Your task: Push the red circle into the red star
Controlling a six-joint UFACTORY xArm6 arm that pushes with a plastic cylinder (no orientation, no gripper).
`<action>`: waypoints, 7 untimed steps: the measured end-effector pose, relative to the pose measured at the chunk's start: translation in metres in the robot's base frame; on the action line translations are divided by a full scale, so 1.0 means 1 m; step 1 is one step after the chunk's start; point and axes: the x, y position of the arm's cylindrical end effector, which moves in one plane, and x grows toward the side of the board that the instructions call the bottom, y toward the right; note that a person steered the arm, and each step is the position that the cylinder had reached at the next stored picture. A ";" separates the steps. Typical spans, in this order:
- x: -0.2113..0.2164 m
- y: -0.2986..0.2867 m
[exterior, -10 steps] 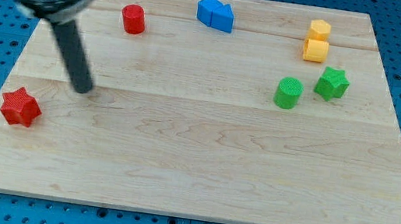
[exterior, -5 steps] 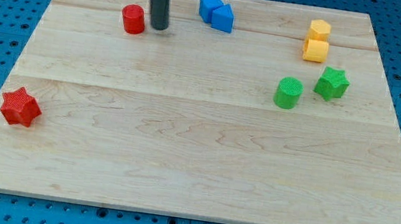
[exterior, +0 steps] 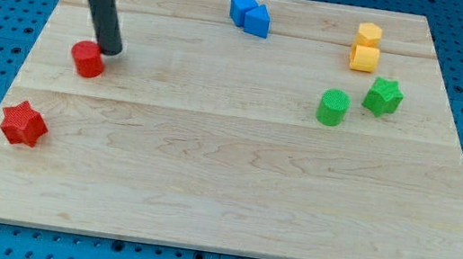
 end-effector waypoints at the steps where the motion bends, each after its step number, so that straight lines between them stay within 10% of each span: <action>1: -0.010 -0.003; 7: 0.079 -0.062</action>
